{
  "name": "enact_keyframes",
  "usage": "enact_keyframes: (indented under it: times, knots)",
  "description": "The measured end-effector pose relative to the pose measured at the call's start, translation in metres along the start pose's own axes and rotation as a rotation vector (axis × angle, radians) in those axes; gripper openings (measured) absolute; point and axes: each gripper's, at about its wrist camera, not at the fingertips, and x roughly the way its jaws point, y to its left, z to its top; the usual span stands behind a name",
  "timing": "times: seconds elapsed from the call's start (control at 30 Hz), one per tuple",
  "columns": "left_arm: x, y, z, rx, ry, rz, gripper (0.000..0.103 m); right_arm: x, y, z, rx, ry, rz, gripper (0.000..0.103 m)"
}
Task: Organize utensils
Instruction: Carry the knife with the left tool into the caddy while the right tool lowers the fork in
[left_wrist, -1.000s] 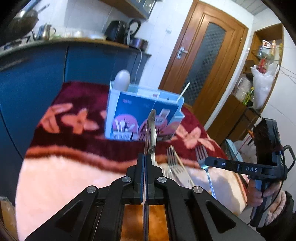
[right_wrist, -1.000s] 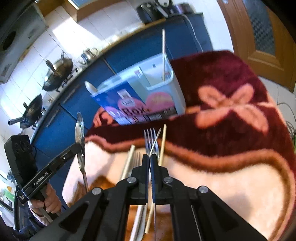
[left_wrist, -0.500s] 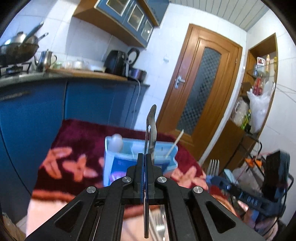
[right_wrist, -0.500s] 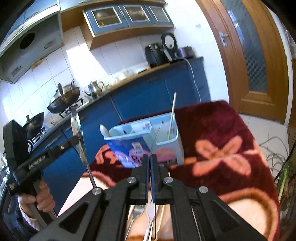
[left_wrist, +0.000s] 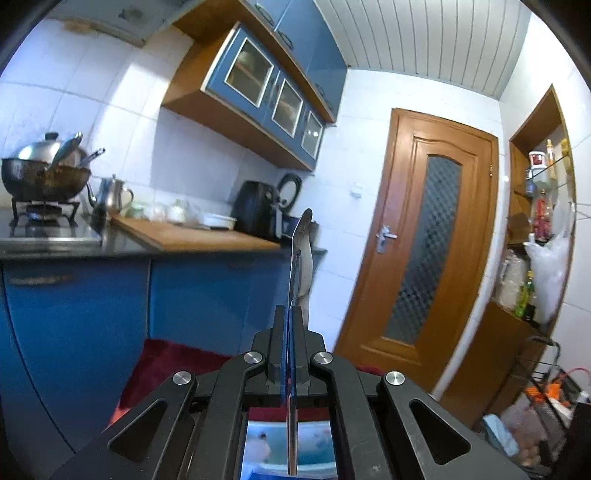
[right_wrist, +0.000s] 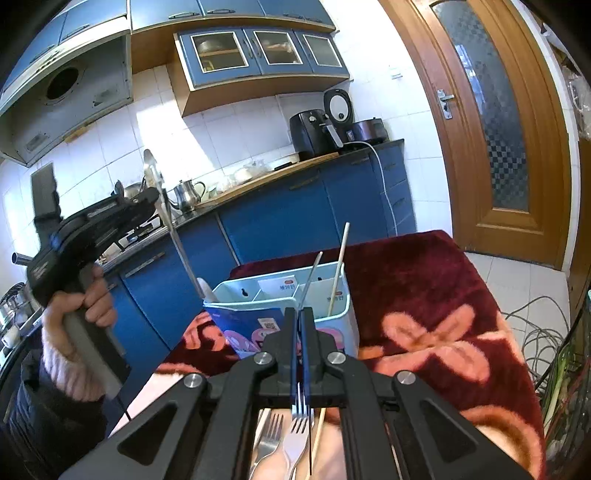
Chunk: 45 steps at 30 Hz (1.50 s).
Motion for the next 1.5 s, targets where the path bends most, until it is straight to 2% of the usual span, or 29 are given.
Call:
enact_keyframes:
  times: [0.27, 0.43, 1.0, 1.2, 1.5]
  knots:
    - [0.037, 0.004, -0.027, 0.018, 0.000, 0.061, 0.000, 0.010, -0.007, 0.012, 0.006, -0.018, -0.002, 0.003]
    - [0.048, 0.014, -0.042, 0.000, 0.033, 0.070, 0.000, 0.017, -0.006, 0.027, -0.013, -0.061, -0.020, 0.003]
    - [0.057, 0.023, -0.068, 0.014, 0.065, 0.044, 0.000, 0.063, 0.009, 0.076, -0.099, -0.254, -0.113, 0.003]
    - [0.060, 0.024, -0.076, 0.014, 0.097, 0.046, 0.000, 0.086, 0.016, 0.068, -0.145, -0.232, -0.139, 0.003]
    - [0.062, 0.022, -0.087, 0.032, 0.159, 0.038, 0.001, 0.104, 0.003, 0.049, -0.111, -0.149, -0.137, 0.003]
